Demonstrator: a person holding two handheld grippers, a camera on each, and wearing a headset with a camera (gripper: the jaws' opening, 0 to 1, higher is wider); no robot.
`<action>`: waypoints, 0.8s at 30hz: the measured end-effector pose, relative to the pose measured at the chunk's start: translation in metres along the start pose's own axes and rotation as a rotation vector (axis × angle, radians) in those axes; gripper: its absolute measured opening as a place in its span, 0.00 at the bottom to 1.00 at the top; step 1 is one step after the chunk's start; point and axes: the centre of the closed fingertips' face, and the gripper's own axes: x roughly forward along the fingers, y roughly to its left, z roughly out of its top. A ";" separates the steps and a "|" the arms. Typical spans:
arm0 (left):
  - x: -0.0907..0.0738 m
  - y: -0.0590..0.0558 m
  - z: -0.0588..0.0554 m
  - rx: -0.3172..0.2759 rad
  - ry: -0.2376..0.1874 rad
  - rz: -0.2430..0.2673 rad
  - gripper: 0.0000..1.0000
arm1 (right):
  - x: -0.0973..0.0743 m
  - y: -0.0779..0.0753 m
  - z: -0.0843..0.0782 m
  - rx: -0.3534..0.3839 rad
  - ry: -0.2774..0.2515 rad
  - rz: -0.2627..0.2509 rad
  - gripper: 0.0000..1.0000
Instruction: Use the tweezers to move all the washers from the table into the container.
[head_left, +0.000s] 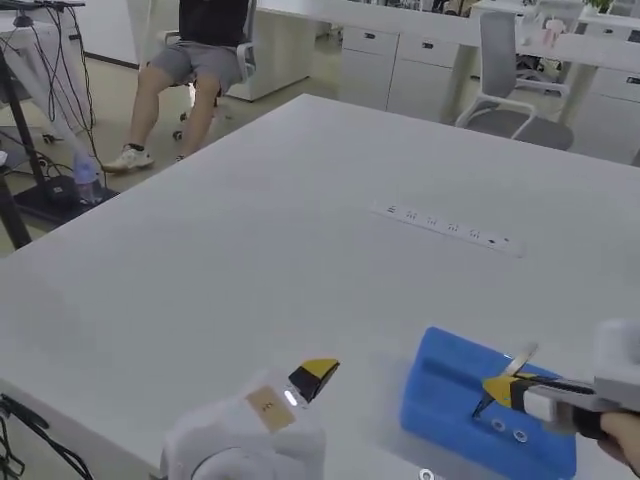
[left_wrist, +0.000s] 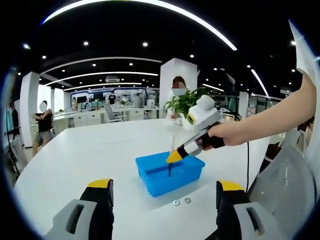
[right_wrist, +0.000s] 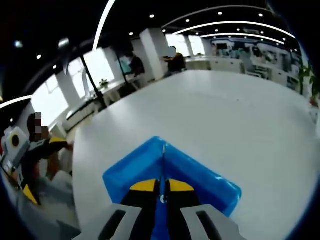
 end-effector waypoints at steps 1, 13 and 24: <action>0.000 0.000 0.000 0.000 0.001 0.000 0.86 | 0.000 0.001 0.000 -0.016 0.007 0.002 0.04; 0.000 0.000 -0.002 0.003 0.006 -0.002 0.85 | -0.002 0.013 0.000 -0.269 0.046 -0.005 0.04; 0.000 0.000 -0.002 0.004 0.005 -0.006 0.85 | -0.032 0.044 0.015 -0.329 -0.042 -0.004 0.04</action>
